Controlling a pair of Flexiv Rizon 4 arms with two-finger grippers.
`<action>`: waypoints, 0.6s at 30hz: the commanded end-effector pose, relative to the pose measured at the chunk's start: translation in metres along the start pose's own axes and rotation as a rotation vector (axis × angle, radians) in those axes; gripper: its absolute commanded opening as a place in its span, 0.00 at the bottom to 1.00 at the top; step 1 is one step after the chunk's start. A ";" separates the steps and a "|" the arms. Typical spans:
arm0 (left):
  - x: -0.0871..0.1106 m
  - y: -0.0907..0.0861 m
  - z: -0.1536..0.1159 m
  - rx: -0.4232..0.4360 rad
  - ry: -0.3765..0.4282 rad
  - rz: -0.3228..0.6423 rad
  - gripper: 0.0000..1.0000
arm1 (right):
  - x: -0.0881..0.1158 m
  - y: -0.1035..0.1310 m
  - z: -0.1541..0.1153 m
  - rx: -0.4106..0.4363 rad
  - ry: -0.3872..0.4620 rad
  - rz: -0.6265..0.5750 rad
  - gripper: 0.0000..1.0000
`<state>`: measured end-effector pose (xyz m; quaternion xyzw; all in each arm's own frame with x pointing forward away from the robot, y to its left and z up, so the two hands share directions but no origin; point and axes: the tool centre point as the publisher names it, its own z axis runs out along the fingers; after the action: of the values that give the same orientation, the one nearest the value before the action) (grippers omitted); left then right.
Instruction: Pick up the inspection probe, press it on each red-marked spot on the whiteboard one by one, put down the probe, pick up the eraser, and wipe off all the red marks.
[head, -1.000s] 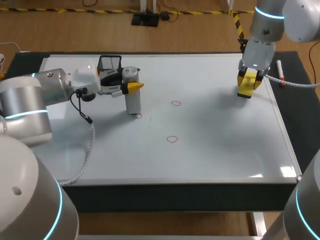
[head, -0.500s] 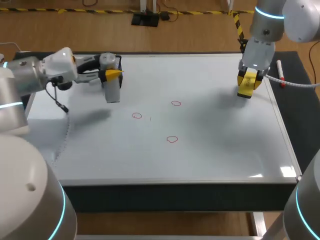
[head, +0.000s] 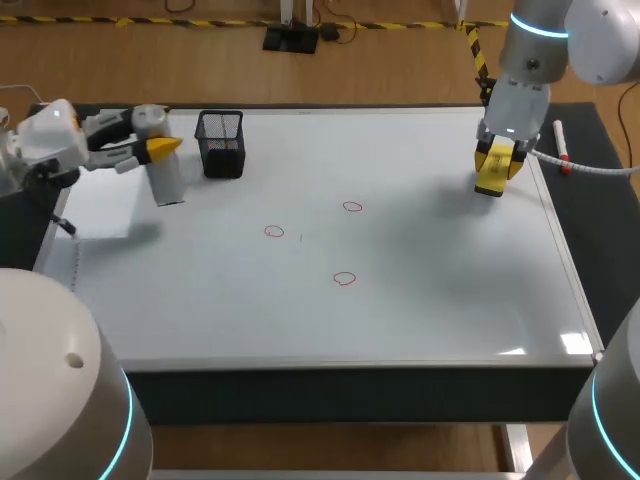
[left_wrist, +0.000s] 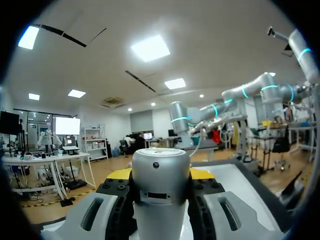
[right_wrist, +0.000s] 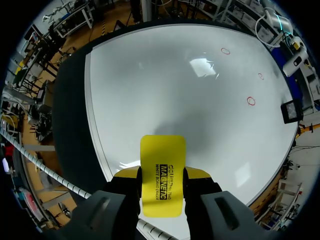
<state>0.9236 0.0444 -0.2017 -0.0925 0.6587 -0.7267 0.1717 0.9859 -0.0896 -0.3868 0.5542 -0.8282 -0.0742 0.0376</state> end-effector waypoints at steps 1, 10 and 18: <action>0.001 -0.008 -0.028 -0.006 -0.020 0.005 0.00 | 0.000 -0.001 -0.001 0.001 0.004 -0.002 0.00; -0.008 -0.009 -0.058 -0.006 -0.055 0.004 0.00 | 0.000 -0.001 -0.001 0.001 0.004 -0.002 0.00; -0.008 -0.009 -0.058 -0.006 -0.055 0.004 0.00 | 0.000 -0.001 -0.001 0.001 0.004 -0.002 0.00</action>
<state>0.9095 0.1018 -0.2004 -0.1112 0.6557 -0.7219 0.1911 0.9859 -0.0896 -0.3869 0.5542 -0.8282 -0.0742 0.0376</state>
